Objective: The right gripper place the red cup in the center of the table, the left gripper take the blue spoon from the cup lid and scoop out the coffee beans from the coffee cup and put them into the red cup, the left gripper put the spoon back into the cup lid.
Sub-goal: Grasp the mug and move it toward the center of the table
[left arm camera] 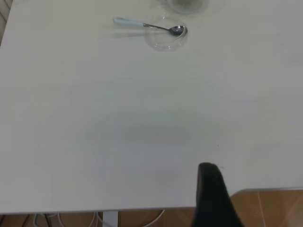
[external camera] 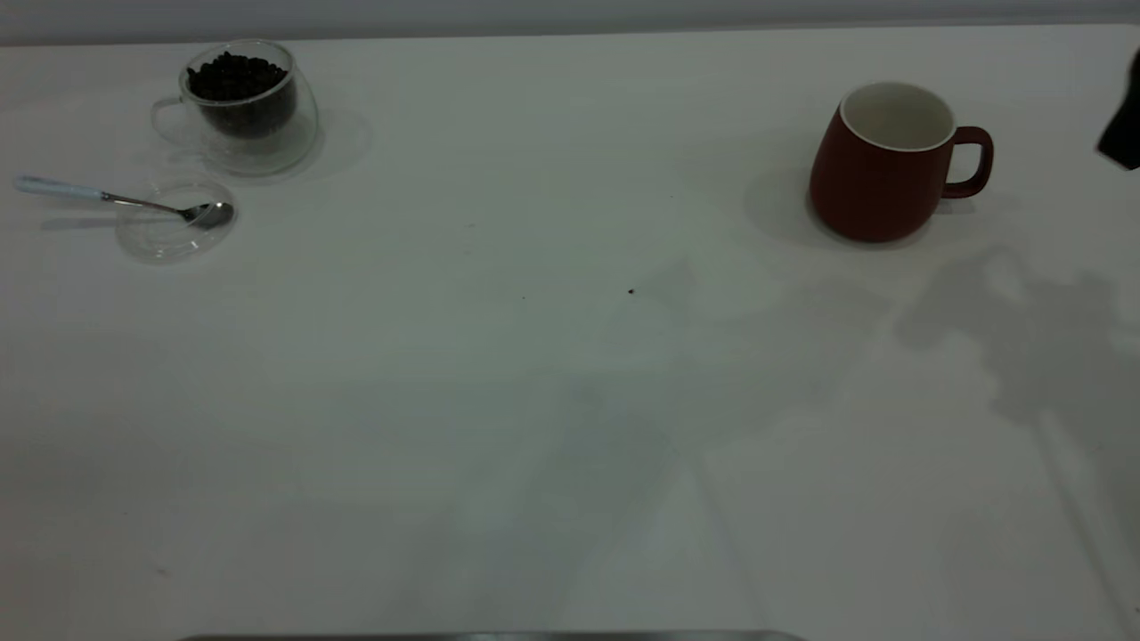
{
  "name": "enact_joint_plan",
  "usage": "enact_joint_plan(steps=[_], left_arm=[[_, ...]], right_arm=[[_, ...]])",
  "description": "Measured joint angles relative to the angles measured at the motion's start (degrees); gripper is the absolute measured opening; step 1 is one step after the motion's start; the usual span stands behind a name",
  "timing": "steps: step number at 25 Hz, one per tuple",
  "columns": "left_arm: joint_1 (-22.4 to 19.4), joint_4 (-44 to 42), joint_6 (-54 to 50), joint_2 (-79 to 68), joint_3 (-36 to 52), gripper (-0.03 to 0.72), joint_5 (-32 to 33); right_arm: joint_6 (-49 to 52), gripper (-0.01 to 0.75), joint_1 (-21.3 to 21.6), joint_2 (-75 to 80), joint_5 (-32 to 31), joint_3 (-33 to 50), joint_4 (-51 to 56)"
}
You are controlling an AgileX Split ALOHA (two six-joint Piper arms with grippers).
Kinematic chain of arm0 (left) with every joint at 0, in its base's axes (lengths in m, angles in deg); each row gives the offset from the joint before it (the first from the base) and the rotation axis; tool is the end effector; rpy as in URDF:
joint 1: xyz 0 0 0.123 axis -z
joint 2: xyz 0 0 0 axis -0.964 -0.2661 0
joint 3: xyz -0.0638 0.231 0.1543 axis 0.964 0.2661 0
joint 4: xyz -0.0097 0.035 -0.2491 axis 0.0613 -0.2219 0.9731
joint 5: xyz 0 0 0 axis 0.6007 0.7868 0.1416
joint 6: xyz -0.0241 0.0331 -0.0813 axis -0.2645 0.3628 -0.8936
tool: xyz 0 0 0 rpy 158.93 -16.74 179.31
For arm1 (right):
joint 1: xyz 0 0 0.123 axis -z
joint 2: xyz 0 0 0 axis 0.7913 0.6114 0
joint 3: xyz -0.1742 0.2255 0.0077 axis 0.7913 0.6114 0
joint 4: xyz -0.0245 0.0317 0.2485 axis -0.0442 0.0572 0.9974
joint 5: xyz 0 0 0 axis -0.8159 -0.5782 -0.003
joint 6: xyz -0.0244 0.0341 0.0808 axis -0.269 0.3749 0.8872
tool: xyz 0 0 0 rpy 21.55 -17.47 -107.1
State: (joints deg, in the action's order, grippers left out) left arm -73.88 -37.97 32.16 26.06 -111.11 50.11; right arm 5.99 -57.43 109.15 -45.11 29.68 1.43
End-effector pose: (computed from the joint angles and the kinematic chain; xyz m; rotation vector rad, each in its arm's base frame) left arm -0.0092 0.0001 0.2671 0.0214 2.1147 -0.0022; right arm 0.3295 0.0290 0.1455 -1.1394 2.5020 -0.1983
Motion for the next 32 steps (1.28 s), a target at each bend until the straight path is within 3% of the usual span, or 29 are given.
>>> enact_joint_plan(steps=[20, 32], left_arm=[[0.0, 0.0, 0.0, 0.0, 0.0, 0.518, 0.0], [0.0, 0.0, -0.11, 0.0, 0.0, 0.518, 0.0]], right_arm=[[-3.45, 0.588, 0.0, 26.82, 0.17, -24.63, -11.62], [-6.34, 0.588, -1.62, 31.64, 1.28, -30.74, -11.86]])
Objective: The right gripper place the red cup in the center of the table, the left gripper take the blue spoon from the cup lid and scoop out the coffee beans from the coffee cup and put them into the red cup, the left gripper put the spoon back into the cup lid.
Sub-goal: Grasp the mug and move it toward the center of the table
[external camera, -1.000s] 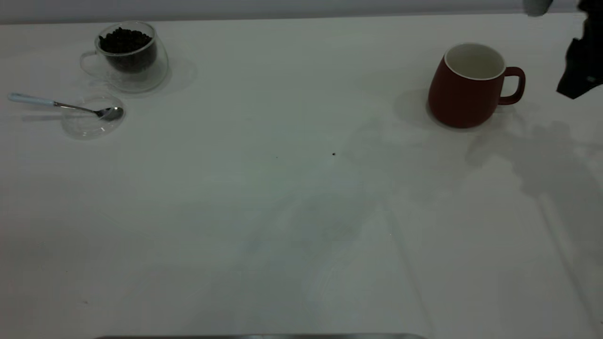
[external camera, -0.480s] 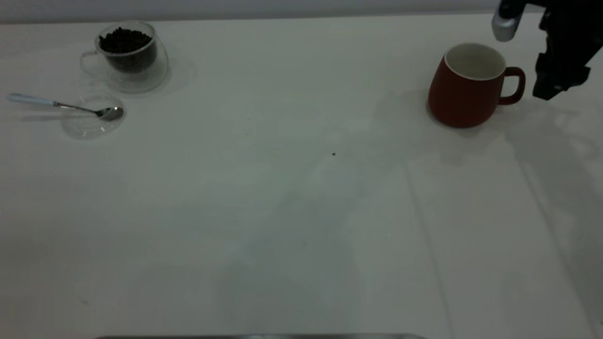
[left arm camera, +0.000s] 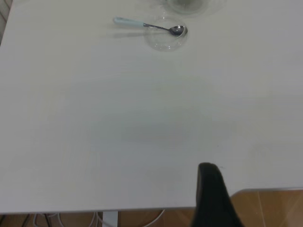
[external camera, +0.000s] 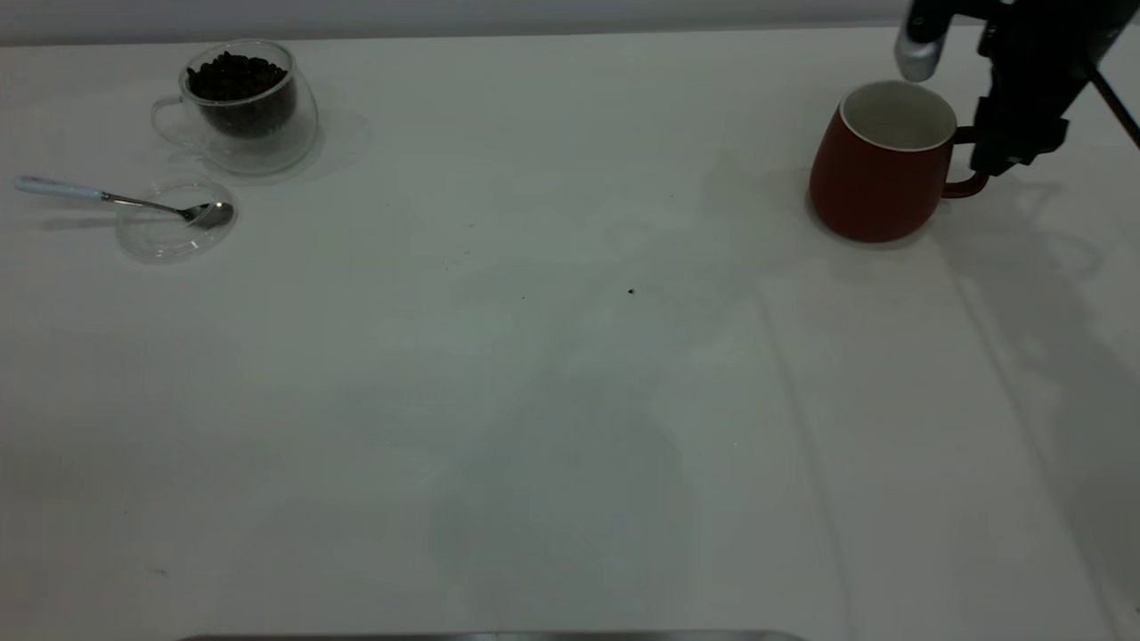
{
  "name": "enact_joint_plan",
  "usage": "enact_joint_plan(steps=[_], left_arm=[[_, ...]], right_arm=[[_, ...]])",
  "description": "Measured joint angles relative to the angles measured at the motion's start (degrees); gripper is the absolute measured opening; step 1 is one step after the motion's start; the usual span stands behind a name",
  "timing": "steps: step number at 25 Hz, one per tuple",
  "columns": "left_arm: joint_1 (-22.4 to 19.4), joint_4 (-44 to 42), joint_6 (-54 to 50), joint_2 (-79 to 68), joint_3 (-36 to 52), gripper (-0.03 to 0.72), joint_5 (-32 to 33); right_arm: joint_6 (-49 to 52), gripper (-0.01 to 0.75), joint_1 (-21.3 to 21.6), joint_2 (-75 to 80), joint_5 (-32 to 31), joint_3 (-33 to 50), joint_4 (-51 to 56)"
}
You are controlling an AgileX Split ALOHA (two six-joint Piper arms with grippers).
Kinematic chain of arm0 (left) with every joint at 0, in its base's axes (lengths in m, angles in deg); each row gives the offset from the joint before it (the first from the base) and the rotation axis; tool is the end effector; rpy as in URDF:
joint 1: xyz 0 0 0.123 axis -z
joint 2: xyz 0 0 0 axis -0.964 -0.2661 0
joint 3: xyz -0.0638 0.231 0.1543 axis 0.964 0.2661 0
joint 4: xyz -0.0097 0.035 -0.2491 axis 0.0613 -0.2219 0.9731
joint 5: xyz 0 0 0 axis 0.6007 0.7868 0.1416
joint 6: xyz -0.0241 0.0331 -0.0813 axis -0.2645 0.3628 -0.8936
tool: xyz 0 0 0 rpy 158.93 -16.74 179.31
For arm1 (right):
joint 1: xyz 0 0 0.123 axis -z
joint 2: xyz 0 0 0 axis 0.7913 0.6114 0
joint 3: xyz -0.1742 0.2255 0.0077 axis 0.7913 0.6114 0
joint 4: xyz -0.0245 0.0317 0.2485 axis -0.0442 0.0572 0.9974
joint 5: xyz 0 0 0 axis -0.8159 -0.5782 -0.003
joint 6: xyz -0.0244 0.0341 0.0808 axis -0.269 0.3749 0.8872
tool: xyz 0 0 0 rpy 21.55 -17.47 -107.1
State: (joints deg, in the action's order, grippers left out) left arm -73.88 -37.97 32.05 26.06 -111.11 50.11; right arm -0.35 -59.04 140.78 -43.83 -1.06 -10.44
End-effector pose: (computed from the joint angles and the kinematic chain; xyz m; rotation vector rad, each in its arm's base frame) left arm -0.0092 0.0001 0.2671 0.0193 2.1147 -0.0033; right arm 0.4520 0.0463 0.0508 -1.5352 2.3116 -0.3714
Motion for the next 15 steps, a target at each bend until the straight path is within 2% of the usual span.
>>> enact_joint_plan(steps=[8, 15], left_arm=[[0.0, 0.0, 0.0, 0.0, 0.0, 0.518, 0.0], [0.0, 0.0, 0.0, 0.0, 0.0, 0.518, 0.0]], right_arm=[[-1.81, 0.588, -5.83, 0.02, -0.08, 0.0, -0.29], [-1.74, 0.588, -13.77, 0.02, 0.11, -0.06, -0.08]])
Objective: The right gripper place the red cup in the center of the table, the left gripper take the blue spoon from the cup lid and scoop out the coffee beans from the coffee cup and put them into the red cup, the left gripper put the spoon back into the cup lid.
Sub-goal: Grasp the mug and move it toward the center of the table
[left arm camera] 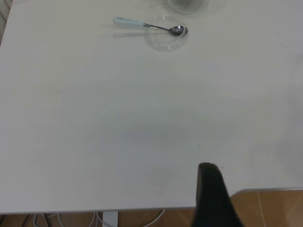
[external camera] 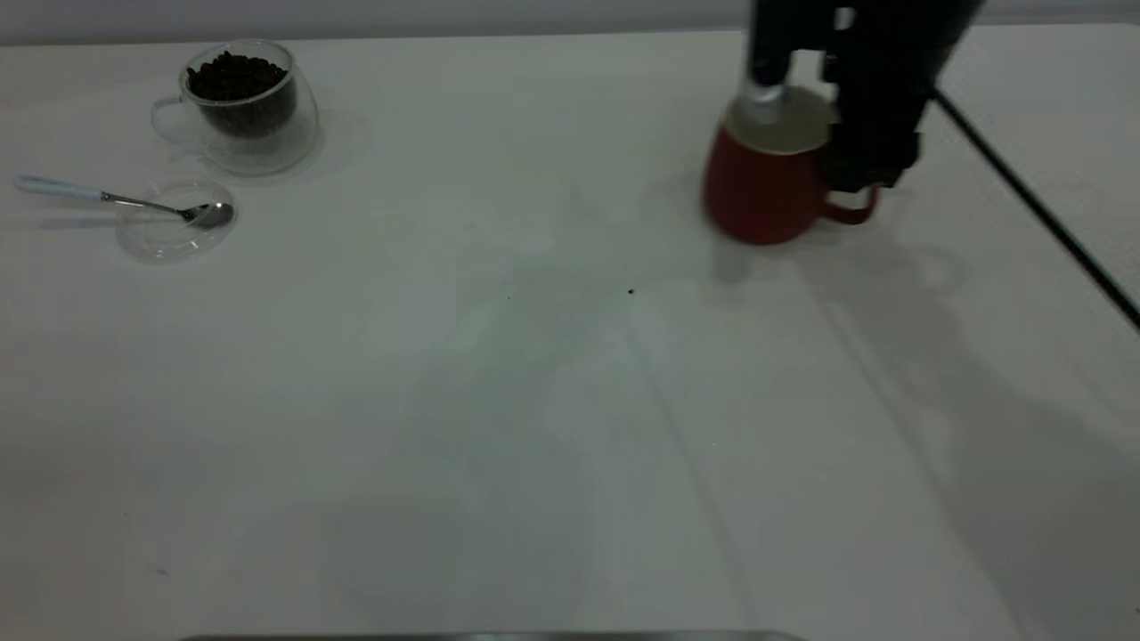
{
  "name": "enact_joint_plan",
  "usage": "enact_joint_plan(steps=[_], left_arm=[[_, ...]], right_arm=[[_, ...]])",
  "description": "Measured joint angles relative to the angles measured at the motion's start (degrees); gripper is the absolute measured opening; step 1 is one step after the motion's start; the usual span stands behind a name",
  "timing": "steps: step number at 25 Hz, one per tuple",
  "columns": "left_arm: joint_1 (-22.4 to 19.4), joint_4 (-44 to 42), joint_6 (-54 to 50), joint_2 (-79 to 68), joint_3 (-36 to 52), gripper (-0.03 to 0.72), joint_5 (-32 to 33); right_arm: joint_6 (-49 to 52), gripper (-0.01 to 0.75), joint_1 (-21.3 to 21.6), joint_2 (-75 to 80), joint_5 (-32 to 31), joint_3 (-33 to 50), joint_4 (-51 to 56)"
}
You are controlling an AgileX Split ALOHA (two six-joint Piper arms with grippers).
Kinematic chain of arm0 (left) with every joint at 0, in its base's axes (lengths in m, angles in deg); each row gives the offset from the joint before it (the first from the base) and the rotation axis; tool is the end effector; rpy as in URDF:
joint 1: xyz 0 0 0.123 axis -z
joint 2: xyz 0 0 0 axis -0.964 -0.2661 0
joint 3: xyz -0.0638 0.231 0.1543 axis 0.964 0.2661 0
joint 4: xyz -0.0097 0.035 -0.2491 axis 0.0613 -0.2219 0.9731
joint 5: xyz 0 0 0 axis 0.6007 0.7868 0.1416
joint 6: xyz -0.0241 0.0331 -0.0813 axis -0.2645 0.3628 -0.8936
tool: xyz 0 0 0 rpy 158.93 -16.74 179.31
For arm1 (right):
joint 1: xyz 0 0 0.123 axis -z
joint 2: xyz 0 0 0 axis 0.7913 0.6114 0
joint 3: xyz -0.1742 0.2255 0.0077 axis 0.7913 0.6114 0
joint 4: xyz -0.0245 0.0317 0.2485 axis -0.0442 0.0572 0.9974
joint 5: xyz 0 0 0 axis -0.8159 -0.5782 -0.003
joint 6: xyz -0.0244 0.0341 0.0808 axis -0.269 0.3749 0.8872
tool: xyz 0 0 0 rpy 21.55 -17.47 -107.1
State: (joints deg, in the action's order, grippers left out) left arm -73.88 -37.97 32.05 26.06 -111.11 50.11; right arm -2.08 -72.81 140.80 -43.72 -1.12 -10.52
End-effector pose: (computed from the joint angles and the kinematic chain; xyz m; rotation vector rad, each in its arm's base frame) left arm -0.0092 0.0001 0.2671 0.0193 2.1147 -0.0033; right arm 0.4283 0.1527 0.0510 -1.8198 2.0659 -0.3181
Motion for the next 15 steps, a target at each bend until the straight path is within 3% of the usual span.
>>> enact_joint_plan(steps=[11, 15], left_arm=[[0.0, 0.0, 0.0, 0.0, 0.0, 0.518, 0.0], [0.0, 0.0, 0.11, 0.0, 0.0, 0.518, 0.0]], right_arm=[[0.13, 0.588, -10.72, 0.0, 0.14, -0.42, 0.13], [5.71, 0.588, -13.07, 0.0, -3.23, -4.11, 0.24]])
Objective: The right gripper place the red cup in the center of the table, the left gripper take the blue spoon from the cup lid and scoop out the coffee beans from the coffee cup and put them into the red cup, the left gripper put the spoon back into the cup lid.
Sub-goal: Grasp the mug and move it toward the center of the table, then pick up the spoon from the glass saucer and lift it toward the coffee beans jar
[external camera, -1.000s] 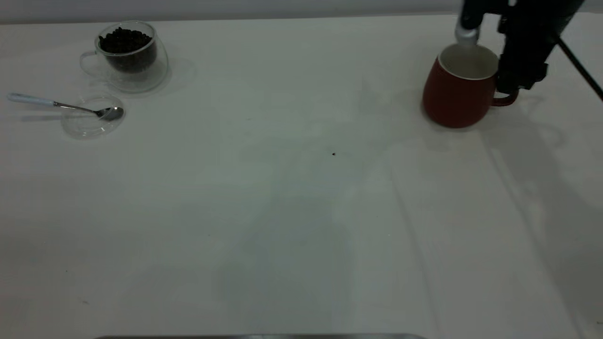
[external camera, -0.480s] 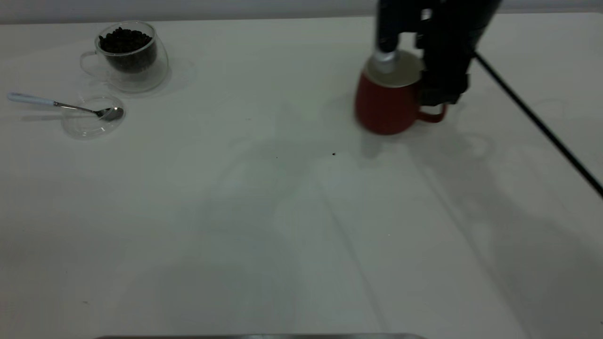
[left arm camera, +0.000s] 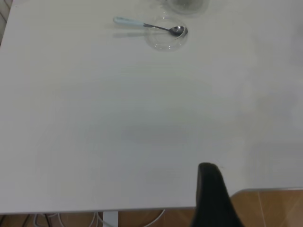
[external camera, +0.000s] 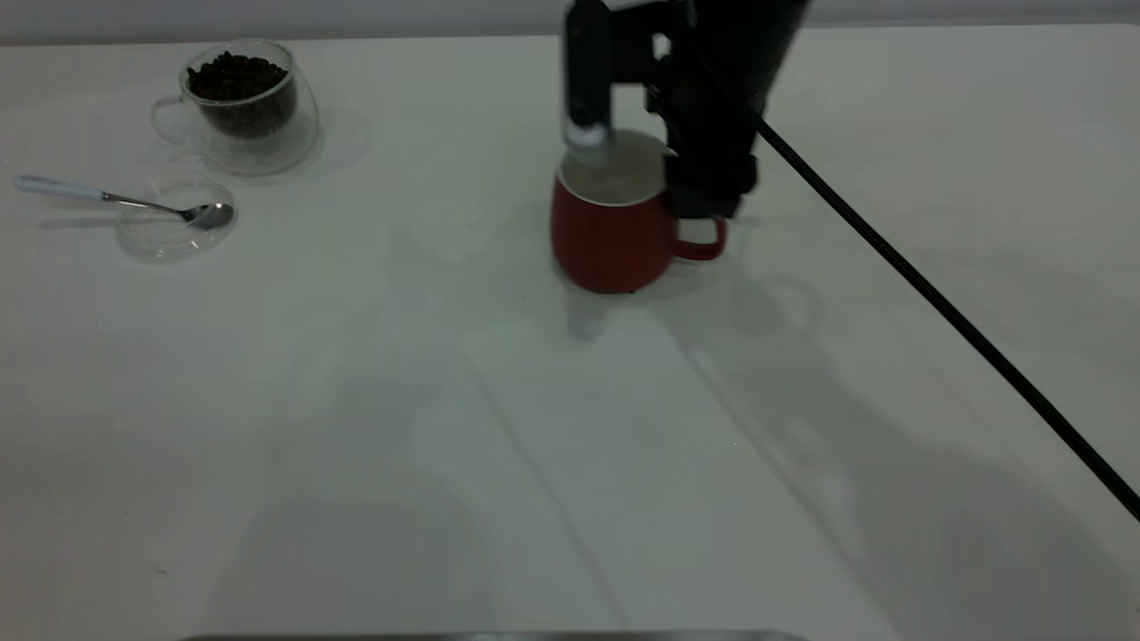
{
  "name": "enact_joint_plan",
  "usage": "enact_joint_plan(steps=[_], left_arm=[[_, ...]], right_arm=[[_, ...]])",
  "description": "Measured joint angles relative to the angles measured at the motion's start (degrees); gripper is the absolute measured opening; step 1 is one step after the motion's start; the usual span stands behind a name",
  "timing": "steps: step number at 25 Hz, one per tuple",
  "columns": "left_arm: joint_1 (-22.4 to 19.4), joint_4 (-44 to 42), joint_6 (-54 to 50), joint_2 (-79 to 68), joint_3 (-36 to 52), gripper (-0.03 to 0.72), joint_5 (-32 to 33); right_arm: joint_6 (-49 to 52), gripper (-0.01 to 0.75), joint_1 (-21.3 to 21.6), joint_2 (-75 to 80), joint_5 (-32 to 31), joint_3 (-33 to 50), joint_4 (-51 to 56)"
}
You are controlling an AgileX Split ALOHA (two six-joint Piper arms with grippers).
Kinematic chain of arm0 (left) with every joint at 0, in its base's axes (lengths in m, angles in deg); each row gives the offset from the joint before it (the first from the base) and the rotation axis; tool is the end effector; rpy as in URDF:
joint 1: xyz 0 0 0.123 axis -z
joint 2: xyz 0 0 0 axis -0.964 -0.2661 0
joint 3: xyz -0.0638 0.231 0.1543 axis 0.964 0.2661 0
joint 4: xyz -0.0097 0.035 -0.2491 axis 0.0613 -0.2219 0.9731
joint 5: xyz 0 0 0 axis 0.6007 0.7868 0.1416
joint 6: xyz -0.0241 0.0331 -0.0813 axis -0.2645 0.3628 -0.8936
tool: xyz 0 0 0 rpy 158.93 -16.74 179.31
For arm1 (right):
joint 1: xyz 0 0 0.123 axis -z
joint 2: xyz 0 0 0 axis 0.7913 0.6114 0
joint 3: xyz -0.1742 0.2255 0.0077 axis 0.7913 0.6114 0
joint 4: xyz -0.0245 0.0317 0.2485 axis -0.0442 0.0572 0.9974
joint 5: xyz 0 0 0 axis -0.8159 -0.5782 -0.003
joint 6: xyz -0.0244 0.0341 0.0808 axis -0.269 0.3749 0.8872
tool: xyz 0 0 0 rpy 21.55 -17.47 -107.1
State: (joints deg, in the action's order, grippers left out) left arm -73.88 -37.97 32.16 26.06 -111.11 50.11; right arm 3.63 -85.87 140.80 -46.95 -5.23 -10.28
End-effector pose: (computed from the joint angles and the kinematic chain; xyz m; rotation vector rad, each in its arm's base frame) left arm -0.0092 0.0001 0.2671 0.0214 2.1147 -0.0022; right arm 0.3937 0.2517 0.0658 -1.9098 1.9283 -0.2416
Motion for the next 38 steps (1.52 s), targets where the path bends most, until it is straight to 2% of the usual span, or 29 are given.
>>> enact_joint_plan(steps=[4, 8, 13, 22, 25, 30, 38], left_arm=[[0.0, 0.0, 0.0, 0.0, 0.0, 0.518, 0.0], [0.0, 0.0, 0.0, 0.0, 0.0, 0.518, 0.0], [0.0, 0.0, 0.0, 0.0, 0.0, 0.518, 0.0], [0.0, 0.0, 0.0, 0.0, 0.0, 0.518, 0.0], [0.0, 0.0, 0.0, 0.0, 0.0, 0.518, 0.0], [0.0, 0.0, 0.0, 0.02, 0.0, 0.518, 0.0], [0.0, 0.0, -0.13, 0.02, 0.0, 0.518, 0.0]], right_arm=[[10.04, 0.588, -0.22, 0.0, -8.1, -7.3, -0.34], [18.07, 0.588, -0.16, 0.0, -21.9, -15.81, -4.46], [19.59, 0.588, -0.16, -2.7, -36.88, -23.33, -6.1], [23.73, 0.588, -0.16, -22.23, -46.35, -24.4, 0.18], [27.11, 0.588, -0.16, -29.2, -47.08, -24.32, 0.6], [30.94, 0.588, -0.16, -42.14, -47.08, -17.32, 3.14], [37.36, 0.588, -0.16, -64.24, -47.08, 10.52, 4.0]])
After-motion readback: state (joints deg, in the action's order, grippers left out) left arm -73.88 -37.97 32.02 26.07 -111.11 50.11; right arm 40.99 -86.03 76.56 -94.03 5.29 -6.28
